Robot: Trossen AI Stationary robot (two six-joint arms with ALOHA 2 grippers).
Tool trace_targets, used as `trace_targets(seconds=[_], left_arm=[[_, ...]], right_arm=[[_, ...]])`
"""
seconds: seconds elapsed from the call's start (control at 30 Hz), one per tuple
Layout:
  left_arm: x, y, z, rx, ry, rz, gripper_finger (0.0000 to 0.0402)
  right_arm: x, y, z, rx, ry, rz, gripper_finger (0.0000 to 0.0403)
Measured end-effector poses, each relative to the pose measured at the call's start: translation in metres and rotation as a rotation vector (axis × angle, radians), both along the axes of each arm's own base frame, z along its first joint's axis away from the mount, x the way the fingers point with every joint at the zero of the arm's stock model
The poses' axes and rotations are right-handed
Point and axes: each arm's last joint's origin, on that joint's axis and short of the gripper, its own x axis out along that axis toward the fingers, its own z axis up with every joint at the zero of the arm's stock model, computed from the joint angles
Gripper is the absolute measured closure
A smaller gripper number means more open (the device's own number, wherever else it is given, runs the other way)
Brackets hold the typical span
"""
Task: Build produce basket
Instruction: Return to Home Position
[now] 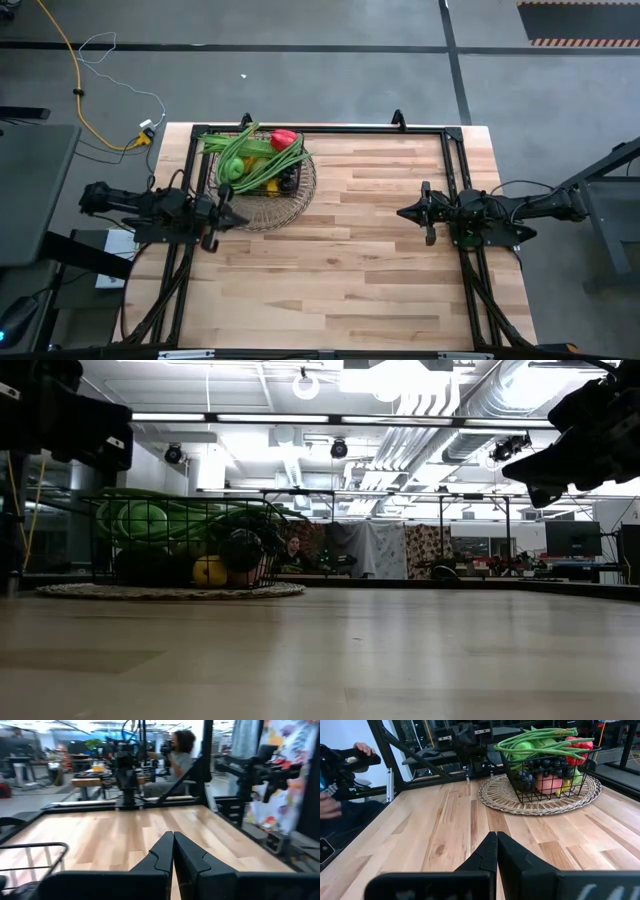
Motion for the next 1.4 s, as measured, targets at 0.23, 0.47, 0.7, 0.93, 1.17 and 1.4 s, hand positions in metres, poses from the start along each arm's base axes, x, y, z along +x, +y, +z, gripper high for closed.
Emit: trace_targets(seconds=[0.23,0.47,0.7,0.93,1.17,1.4], left_arm=[[0.0005,-0.0009,-0.0008,-0.013,0.01,-0.015,0.0401],[0.0005,-0.0008,-0.0007,-0.013,0.009,-0.012,0.0401],[0.0005,-0.0008,-0.0007,-0.013,0.009,-0.012,0.0401],[0.0005,-0.0008,-0.0007,-0.013,0.009,-0.012,0.0401],[0.0005,-0.0008,-0.0007,-0.013,0.009,-0.012,0.0401],[0.0005,-0.0008,-0.0008,-0.013,0.009,-0.012,0.0401]], right_arm=[[0.0,0.0,0.0,0.0,0.0,0.0,0.0402],[0.0,0.0,0.0,0.0,0.0,0.0,0.0402],[0.0,0.0,0.0,0.0,0.0,0.0,0.0402],[0.0,0.0,0.0,0.0,0.0,0.0,0.0402],[0.0,0.0,-0.0001,0.0,0.0,0.0,0.0402],[0.0,0.0,-0.0001,0.0,0.0,0.0,0.0402]])
